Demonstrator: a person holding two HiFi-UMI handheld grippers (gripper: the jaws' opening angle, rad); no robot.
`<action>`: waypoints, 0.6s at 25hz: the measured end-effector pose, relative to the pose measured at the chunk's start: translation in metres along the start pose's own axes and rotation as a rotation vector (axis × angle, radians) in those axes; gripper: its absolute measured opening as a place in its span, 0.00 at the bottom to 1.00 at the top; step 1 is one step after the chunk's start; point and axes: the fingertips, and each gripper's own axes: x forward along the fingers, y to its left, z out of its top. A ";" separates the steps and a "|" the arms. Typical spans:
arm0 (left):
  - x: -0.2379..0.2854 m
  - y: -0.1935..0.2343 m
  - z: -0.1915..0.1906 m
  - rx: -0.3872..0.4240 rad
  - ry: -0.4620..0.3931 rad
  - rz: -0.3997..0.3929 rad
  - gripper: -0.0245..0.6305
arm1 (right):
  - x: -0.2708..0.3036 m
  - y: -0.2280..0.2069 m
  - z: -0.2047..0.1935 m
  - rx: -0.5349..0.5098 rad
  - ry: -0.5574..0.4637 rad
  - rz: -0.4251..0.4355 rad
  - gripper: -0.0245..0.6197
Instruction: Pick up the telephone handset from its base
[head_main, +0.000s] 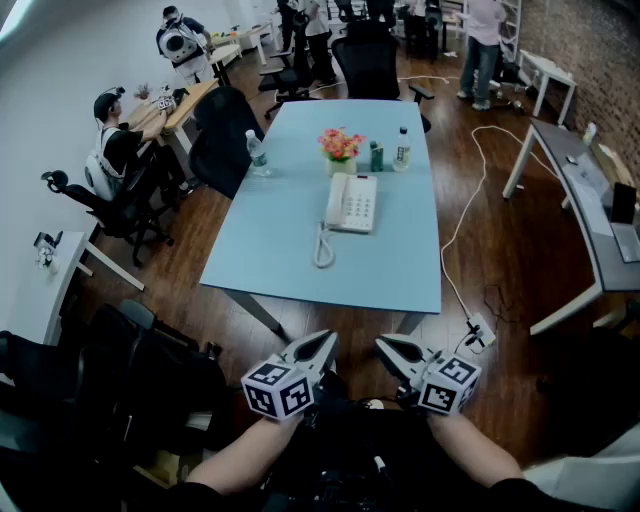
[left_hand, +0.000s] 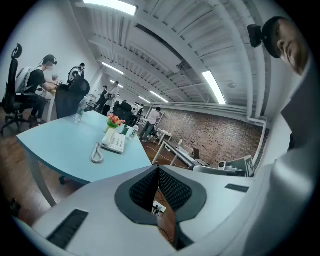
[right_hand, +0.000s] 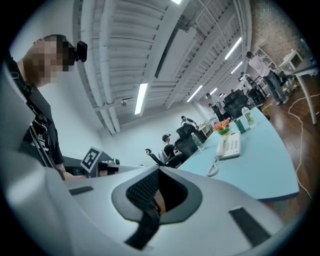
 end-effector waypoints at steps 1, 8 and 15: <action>0.000 0.000 0.000 0.000 0.000 -0.001 0.04 | 0.000 0.000 0.000 0.001 -0.002 -0.002 0.07; 0.001 0.001 0.000 0.002 0.006 -0.006 0.04 | 0.000 -0.002 0.000 0.010 -0.007 -0.008 0.07; 0.000 0.006 -0.004 -0.005 0.020 -0.002 0.04 | 0.004 -0.004 -0.003 0.024 -0.008 -0.013 0.07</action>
